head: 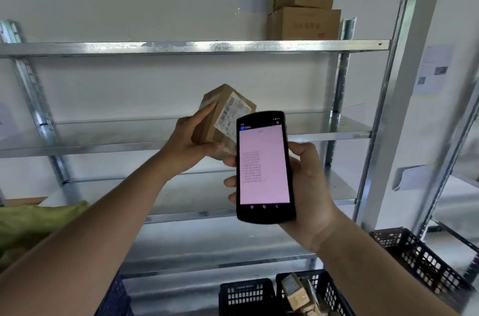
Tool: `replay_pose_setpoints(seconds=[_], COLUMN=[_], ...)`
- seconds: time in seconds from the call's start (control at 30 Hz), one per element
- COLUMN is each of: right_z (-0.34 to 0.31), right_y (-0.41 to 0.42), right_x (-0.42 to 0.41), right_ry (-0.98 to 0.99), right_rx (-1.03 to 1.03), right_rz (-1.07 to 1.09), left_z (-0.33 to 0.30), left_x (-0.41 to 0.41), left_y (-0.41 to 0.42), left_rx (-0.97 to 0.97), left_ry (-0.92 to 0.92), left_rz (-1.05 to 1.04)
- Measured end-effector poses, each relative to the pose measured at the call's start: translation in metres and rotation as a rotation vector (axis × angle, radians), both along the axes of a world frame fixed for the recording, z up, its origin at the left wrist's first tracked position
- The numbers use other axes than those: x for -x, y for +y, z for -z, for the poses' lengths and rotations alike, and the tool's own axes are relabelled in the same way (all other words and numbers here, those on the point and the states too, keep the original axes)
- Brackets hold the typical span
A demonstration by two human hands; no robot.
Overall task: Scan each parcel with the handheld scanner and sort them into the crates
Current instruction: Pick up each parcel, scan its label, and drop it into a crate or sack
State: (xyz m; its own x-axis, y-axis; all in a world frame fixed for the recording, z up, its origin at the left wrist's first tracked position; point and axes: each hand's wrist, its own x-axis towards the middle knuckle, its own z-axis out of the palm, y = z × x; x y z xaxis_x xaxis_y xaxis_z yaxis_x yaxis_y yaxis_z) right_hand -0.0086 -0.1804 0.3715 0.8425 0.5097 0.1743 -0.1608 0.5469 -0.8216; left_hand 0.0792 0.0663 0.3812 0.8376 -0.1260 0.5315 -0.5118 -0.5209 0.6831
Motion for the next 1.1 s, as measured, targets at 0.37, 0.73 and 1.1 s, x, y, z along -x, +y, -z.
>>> replay_pose_setpoints(seconds=[0.37,0.73,1.1], right_z=[0.059,0.104,0.141], right_y=[0.195,0.446,0.594], right_x=[-0.023,0.006,-0.04], right_ry=[0.097,0.146,0.243], right_rx=[0.053,0.124,0.228], right_rz=[-0.119,-0.266,-0.324], left_z=[0.112,0.195,0.241], left_x=[0.119,0.183,0.136], left_y=[0.183,0.423,0.548], left_rx=[0.476,0.559,0.674], left_ry=[0.239,0.375,0.491], left_rz=[-0.368,-0.59,-0.633])
